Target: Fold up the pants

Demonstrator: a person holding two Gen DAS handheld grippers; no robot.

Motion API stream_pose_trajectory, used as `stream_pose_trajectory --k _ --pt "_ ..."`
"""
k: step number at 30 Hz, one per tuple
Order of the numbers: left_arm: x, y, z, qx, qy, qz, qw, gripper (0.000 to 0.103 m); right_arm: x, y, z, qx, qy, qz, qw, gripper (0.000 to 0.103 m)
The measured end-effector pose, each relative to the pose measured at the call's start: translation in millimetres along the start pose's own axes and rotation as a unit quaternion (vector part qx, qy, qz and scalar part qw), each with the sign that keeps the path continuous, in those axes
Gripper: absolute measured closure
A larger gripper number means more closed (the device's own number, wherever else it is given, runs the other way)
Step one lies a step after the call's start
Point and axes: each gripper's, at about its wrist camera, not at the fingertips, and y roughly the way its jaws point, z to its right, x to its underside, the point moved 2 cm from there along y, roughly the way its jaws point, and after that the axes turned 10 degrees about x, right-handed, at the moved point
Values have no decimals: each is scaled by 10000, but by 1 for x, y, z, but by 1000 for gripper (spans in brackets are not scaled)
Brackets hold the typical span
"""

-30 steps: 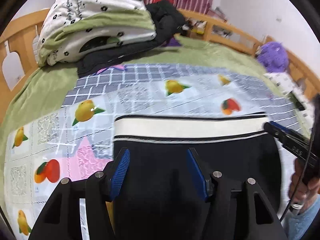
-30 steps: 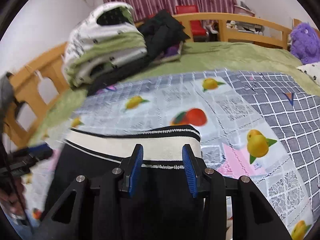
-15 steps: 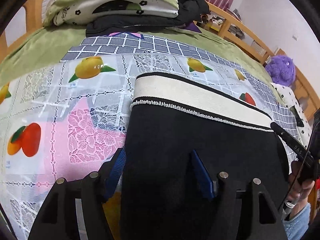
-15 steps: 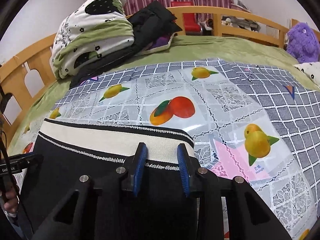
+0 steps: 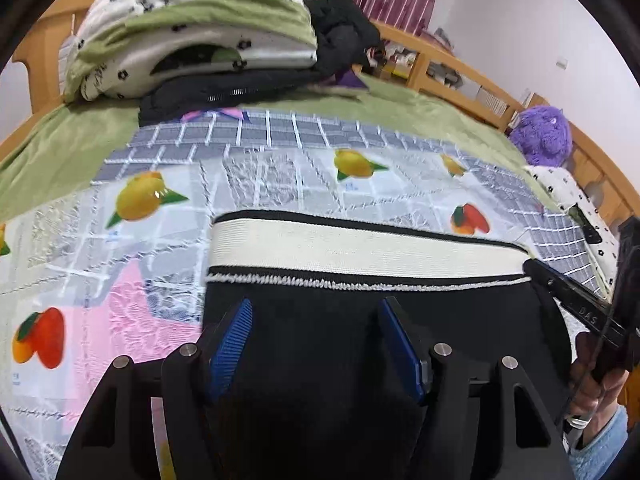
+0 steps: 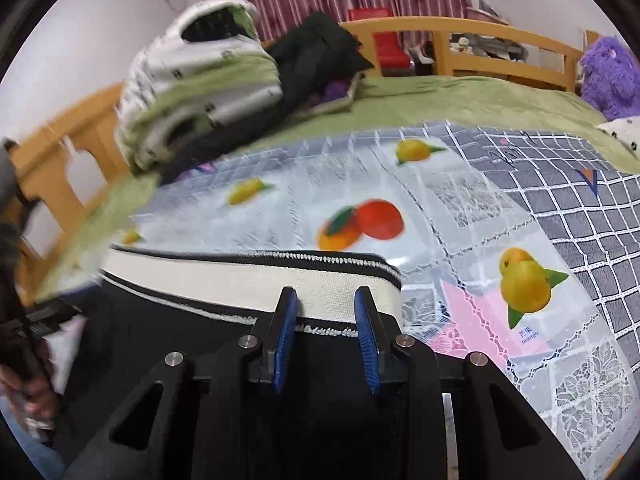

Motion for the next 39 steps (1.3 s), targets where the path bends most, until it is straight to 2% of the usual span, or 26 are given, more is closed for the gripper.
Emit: stream_pose_trajectory --k 2,7,10,16,21,25,29,33,39 --pt "0 15 -4 -86 -98 -251 9996 36 -3 4 1 3 27 -71 10000 72" --pt "3 18 0 -152 -34 -216 9996 33 -6 12 2 85 14 -212 9997 72" --pt "4 15 0 -123 -12 -255 9996 31 -6 10 3 68 80 -237 9997 72" --pt "20 0 13 -233 313 -640 9972 31 1 -11 2 -1 -68 -245 9997 69" --pt "51 -22 29 -379 724 -748 9938 31 24 -33 10 -71 -177 -333 9993 69" --pt "69 -41 32 -150 592 -762 9952 31 39 -52 12 -80 -268 -352 9990 69" --pt "94 -61 33 -215 667 -609 9957 31 55 -71 12 -144 -248 -298 9991 69" --pt "101 -79 32 -204 601 -557 9964 31 80 -91 6 -8 -474 -213 9986 69" --pt "117 -94 25 -216 456 -578 9971 31 108 -106 12 21 -387 -441 9983 68"
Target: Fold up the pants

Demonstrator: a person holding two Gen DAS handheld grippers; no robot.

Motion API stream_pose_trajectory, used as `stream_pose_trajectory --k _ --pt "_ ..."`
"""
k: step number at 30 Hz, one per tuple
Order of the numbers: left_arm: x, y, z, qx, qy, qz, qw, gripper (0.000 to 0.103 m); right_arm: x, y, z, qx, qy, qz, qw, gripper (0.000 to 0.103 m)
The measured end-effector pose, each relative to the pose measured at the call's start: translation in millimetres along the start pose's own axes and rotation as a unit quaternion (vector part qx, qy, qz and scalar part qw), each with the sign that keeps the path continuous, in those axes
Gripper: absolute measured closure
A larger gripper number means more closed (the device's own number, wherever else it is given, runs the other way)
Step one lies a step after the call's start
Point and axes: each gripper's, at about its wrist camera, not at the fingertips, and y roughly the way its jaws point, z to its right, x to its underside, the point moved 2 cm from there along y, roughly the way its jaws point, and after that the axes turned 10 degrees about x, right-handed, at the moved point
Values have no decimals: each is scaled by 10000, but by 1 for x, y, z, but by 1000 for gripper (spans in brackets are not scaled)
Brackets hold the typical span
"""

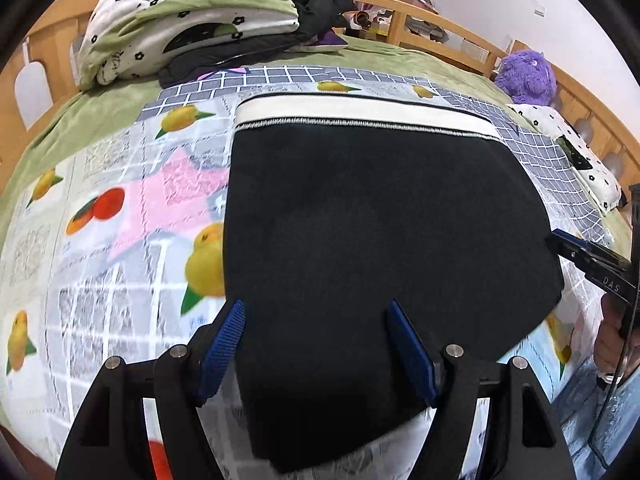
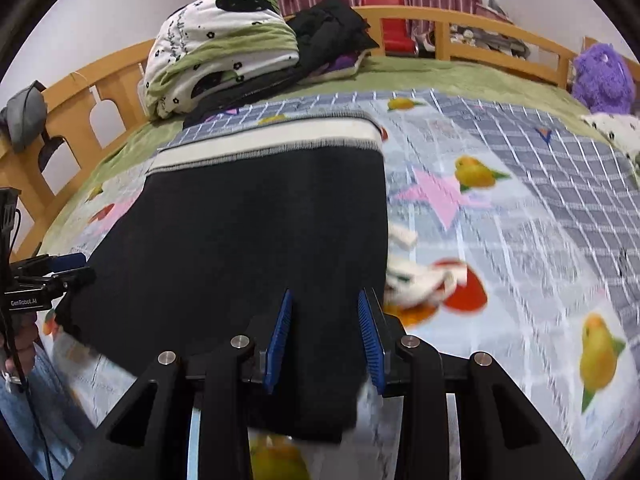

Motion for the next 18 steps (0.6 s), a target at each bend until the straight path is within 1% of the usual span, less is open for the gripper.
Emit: stream_pose_trajectory --k 6,8,14,18 --pt "14 -6 3 -75 -2 16 10000 31 13 -7 3 -28 190 -126 9997 68" --pt "19 -6 2 -110 -49 -18 9999 29 15 -8 2 9 183 -160 9997 68" --pt "28 -16 -1 -485 -9 -29 9988 28 21 -13 10 257 228 -244 9991 65" --pt "28 -27 -3 -629 -108 -23 9980 28 22 -22 21 444 469 -275 9975 65"
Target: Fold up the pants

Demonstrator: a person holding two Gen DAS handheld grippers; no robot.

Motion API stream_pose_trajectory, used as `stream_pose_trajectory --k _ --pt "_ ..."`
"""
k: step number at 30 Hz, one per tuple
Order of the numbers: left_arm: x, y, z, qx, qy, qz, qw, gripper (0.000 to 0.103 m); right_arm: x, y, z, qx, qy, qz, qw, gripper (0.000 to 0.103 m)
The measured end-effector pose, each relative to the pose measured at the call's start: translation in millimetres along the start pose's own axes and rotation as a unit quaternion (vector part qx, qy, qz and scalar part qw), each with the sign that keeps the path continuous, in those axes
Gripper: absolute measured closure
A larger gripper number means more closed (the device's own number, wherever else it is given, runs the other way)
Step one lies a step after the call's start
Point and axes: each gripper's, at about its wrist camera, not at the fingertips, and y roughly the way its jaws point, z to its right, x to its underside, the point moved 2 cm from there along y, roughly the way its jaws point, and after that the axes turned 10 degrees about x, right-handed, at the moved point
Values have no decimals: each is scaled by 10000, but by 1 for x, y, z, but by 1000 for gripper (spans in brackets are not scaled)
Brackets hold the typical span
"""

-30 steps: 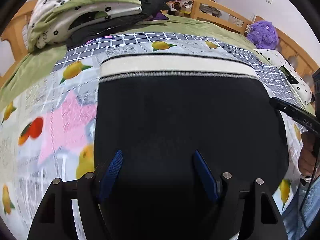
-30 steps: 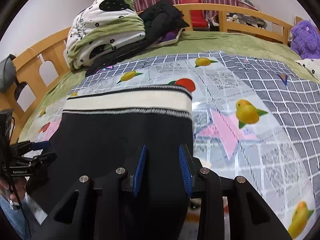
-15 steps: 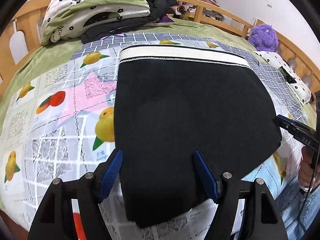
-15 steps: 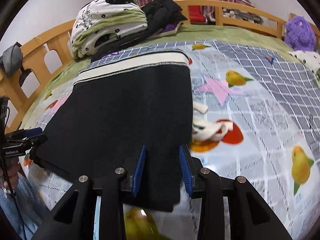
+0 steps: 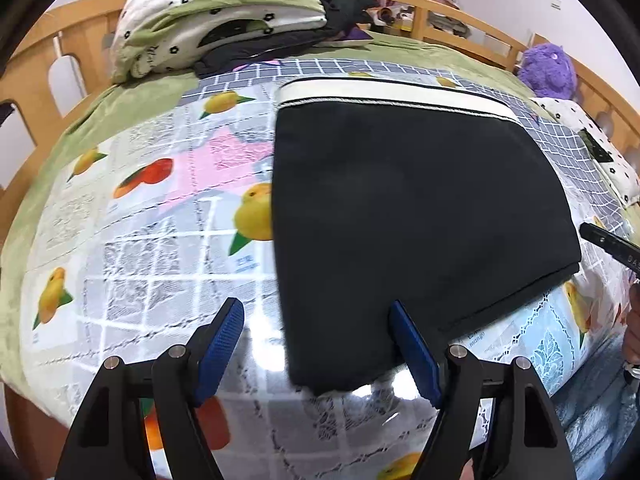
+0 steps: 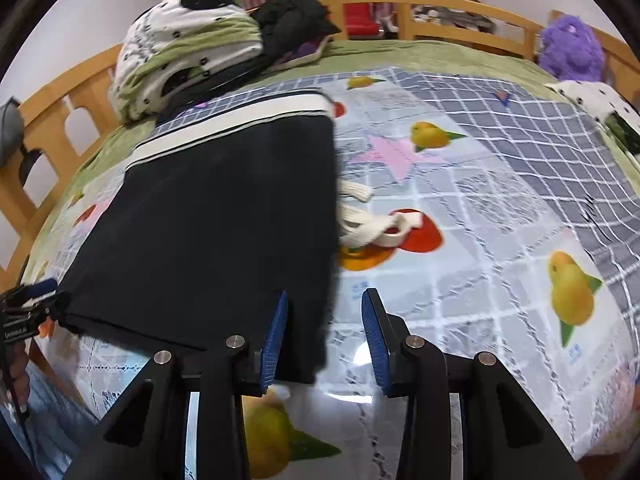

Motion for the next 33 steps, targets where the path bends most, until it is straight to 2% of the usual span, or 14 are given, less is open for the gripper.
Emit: stream_pose_trajectory --k 3,5,7,9,11,13,18,20,27,33 --pt "-1 -14 5 -173 47 74 9998 30 -5 -13 3 28 179 43 9998 65" --pt "-3 -27 12 -238 76 185 9995 30 -10 -29 0 68 262 158 9995 60" --pt "-5 -40 19 -232 74 289 9993 30 -13 -42 -3 107 314 231 9992 49" --pt "-6 -56 26 -168 15 428 9989 30 -16 -58 -8 124 362 322 9987 45" --pt "-7 -71 34 -82 -70 577 9983 30 -16 -74 -14 171 398 387 9983 36" --pt "-7 -81 41 -73 -146 702 9974 30 -15 -87 -18 114 469 461 9978 23" --pt "-8 -101 58 -35 -239 864 9960 27 -6 -123 -31 285 419 772 9957 10" --pt "-6 -107 64 -40 -218 917 9955 26 -1 -132 -35 407 336 821 9952 10" --pt "1 -118 73 57 -249 936 9953 26 9 -150 -46 395 108 689 9968 10" --pt "5 -124 79 -123 -189 998 9948 26 14 -161 -51 472 142 793 9956 9"
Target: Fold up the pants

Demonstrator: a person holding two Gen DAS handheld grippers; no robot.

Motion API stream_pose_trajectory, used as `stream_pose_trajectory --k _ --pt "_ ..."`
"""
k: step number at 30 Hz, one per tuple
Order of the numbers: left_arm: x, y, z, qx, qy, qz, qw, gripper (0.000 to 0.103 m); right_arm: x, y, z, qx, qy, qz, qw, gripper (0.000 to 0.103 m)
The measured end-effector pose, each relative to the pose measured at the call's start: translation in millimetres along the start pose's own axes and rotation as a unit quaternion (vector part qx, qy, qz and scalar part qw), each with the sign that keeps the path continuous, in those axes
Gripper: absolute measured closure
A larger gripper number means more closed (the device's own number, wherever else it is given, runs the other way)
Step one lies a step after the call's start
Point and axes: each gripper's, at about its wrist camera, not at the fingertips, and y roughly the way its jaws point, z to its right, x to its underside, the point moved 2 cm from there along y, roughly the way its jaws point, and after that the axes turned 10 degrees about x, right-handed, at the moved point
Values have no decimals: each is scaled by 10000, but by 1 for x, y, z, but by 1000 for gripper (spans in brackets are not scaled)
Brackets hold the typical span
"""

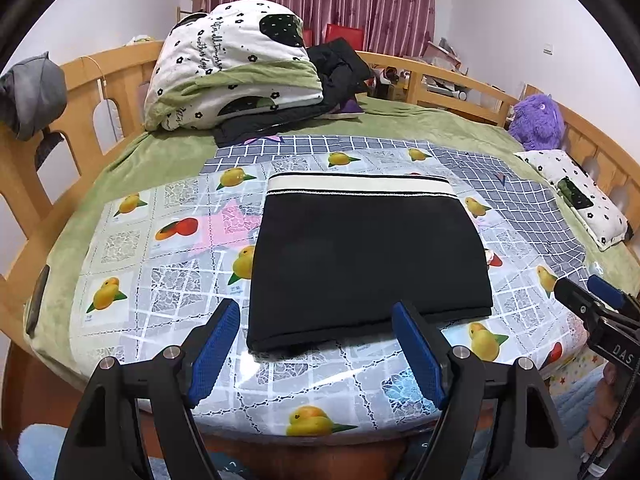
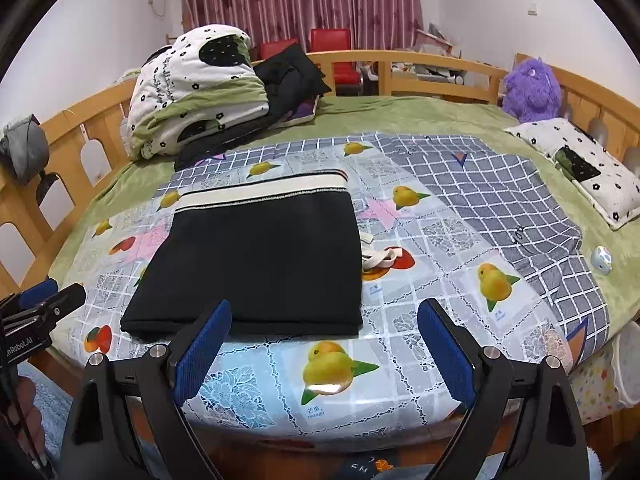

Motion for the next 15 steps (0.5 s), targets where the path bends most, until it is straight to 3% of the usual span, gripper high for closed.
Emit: stream_pose_trajectory --k 15 --pt "2 -5 1 -234 36 22 9997 25 2 -11 -23 -40 -216 51 9997 5"
